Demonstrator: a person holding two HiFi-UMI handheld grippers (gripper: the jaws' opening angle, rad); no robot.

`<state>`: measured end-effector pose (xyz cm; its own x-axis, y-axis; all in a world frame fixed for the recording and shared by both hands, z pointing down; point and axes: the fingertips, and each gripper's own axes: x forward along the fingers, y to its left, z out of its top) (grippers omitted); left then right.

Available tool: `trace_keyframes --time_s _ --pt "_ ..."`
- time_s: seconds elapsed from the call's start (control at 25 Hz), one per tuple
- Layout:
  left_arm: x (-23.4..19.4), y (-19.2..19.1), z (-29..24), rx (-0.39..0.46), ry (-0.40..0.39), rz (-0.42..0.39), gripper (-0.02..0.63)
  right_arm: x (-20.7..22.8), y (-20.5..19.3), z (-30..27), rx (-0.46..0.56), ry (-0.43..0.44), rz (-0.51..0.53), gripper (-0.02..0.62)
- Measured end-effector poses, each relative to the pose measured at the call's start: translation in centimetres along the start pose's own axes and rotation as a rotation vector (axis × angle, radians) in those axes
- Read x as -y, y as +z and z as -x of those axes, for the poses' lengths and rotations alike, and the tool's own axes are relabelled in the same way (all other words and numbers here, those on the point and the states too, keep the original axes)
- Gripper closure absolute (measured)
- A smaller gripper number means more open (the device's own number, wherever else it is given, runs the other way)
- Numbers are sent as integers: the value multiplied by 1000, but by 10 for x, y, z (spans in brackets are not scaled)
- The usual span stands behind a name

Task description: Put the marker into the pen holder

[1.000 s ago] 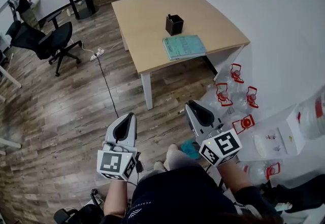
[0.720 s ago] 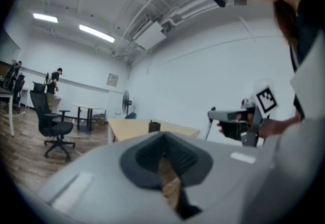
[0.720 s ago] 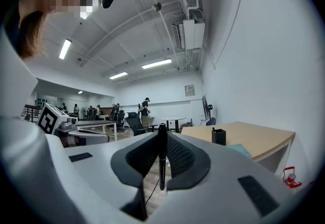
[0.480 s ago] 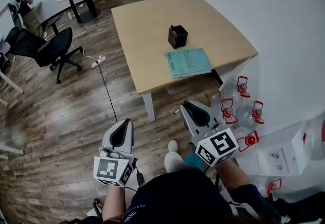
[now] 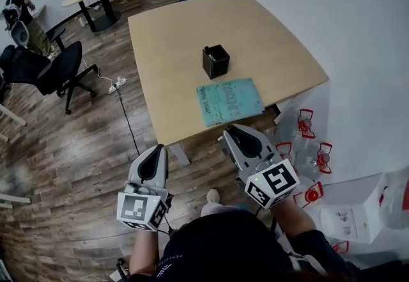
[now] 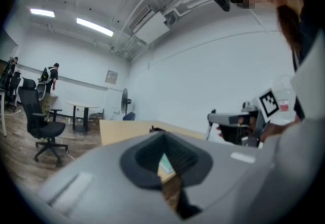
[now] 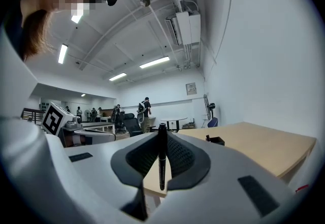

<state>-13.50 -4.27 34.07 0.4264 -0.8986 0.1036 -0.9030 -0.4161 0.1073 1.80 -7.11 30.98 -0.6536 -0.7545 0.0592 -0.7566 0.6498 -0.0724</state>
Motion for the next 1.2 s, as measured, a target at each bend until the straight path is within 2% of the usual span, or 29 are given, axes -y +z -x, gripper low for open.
trace_keyframes --time_s 0.28,0.52,0.72,0.96,1.2 --pt "6 -2 -64 -13 -2 -5 600 58 1 -26 5 1 -10 553" --pt "5 -2 -93 -21 -3 -13 600 85 2 -39 23 -2 -23 553" --pt "-5 -2 -115 -30 -8 -12 600 97 6 -53 37 -12 -31 554" --pt "-14 0 -159 -39 -61 -27 600 124 9 -76 45 -43 -23 554" --pt "-44 7 -204 -43 -81 -16 600 155 18 -119 50 -68 -24 553"
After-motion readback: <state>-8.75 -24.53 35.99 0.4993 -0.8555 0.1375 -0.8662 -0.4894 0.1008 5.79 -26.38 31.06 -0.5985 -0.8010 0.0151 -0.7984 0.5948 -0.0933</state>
